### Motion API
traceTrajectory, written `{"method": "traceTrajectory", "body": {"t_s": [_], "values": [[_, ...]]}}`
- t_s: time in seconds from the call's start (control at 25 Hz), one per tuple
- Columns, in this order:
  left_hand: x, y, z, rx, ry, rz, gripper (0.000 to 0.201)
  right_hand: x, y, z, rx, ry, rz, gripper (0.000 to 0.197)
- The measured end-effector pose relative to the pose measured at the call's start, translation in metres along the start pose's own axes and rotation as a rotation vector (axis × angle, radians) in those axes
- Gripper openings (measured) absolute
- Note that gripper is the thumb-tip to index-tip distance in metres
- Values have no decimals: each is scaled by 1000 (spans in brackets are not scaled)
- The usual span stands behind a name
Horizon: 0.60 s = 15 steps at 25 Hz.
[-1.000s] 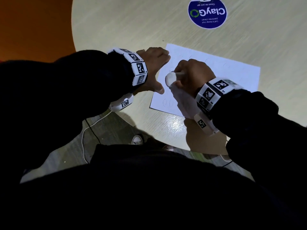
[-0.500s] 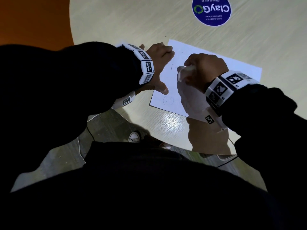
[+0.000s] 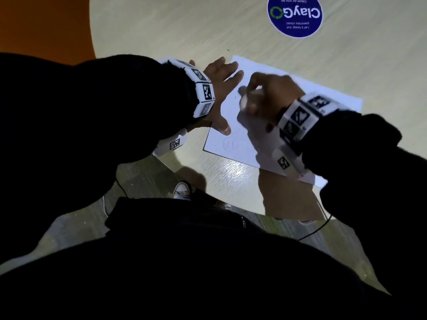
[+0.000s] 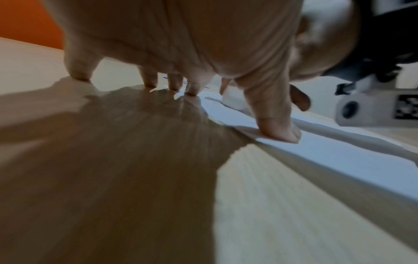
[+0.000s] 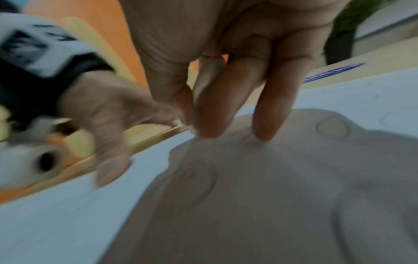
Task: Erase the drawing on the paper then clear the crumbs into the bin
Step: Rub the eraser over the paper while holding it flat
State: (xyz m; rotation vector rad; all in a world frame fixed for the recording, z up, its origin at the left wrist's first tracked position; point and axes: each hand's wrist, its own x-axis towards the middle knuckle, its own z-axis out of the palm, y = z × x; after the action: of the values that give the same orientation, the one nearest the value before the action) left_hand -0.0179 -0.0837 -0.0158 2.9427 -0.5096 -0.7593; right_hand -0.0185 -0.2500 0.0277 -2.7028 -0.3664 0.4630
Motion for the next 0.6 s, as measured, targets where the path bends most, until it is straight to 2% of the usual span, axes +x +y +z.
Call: {"method": "traceTrajectory", "body": {"t_s": [0.04, 0.08, 0.16, 0.28, 0.48, 0.6], "values": [[-1, 0, 1, -4, 0, -2, 128, 8, 0, -4, -1, 95, 55, 15], [-1, 1, 0, -5, 2, -1, 128, 14, 1, -7, -4, 130, 85, 15], [-2, 1, -1, -17, 0, 1, 128, 13, 3, -4, 39, 45, 65, 19], [-4, 2, -3, -6, -5, -2, 129, -2, 4, 6, 44, -188, -30, 15], [-4, 5, -5, -16, -16, -11, 127, 28, 6, -3, 64, -72, 46, 23], [-4, 4, -5, 6, -14, -5, 128, 1, 4, 12, 63, -178, -29, 19]]}}
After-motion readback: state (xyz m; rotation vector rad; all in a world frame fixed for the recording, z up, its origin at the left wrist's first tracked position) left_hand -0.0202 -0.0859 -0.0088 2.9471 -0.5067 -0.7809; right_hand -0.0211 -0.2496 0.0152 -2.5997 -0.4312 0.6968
